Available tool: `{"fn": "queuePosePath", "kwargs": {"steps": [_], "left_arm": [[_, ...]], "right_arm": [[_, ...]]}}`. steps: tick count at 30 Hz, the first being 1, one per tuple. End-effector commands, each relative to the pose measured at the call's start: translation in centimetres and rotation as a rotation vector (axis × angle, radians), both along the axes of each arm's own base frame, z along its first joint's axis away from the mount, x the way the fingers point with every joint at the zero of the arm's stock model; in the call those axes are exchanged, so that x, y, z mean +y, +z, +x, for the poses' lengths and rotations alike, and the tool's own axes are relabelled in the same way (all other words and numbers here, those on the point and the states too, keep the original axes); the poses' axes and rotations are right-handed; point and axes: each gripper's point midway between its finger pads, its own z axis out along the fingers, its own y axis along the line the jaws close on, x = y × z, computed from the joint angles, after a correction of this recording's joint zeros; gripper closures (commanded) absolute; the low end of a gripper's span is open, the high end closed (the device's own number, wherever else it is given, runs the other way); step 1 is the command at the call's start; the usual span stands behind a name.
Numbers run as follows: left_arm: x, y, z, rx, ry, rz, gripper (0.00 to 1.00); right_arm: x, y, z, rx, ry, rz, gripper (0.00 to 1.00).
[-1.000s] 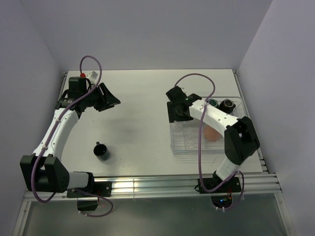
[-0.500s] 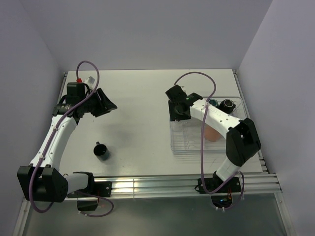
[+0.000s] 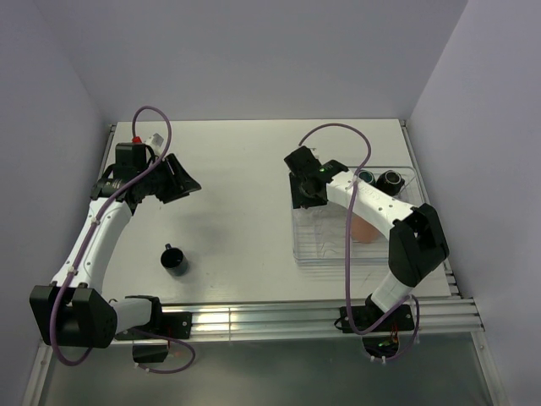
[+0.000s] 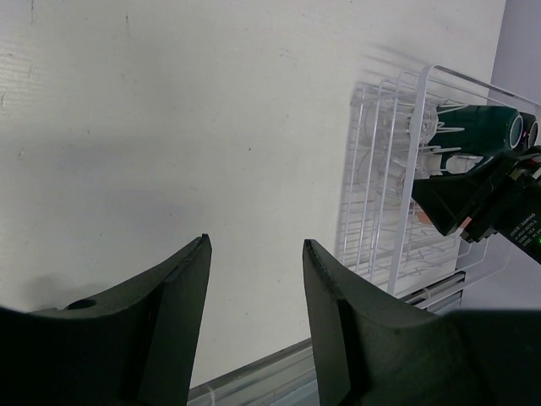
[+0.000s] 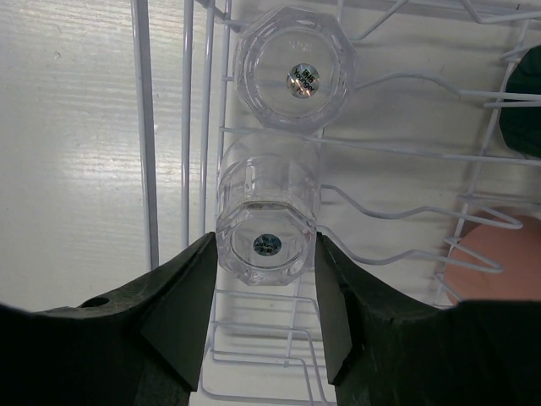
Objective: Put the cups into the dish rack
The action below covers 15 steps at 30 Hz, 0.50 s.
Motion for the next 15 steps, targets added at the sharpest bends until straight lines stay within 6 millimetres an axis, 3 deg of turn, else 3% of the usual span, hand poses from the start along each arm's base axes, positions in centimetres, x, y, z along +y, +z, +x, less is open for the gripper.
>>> {"fn": "queuePosePath", "kwargs": {"steps": [1,15], "left_arm": [[0.1,0.6,0.0,-0.034,-0.011,0.017,0.47],[0.0,0.0,0.2,-0.025,-0.022,0.018,0.47]], "right_arm": [[0.4,0.7,0.4,-0.018,0.011,-0.002,0.47],[0.9,-0.4,0.7,0.028,0.055,-0.030,0.42]]}}
